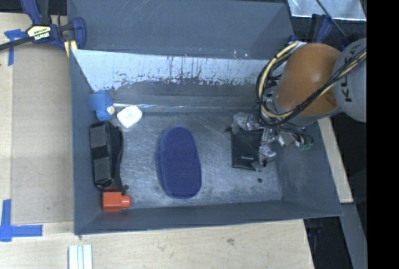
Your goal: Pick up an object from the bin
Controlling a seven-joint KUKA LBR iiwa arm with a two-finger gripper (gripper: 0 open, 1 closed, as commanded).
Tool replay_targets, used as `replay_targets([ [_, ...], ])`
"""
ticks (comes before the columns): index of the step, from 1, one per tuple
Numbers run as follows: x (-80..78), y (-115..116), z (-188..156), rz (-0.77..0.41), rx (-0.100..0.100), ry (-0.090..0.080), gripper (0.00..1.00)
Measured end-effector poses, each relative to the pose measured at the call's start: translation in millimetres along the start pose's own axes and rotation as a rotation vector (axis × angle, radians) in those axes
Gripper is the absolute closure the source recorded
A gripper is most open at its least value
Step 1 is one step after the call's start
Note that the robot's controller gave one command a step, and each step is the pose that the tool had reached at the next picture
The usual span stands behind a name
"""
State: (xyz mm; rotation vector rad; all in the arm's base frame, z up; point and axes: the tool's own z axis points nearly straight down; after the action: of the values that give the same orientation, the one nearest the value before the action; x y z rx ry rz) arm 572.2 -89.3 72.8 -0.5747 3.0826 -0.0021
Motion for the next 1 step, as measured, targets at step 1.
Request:
replay_targets([
  [1,-0.1,0.0,0.0,0.000,0.000,0.000,1.00],
])
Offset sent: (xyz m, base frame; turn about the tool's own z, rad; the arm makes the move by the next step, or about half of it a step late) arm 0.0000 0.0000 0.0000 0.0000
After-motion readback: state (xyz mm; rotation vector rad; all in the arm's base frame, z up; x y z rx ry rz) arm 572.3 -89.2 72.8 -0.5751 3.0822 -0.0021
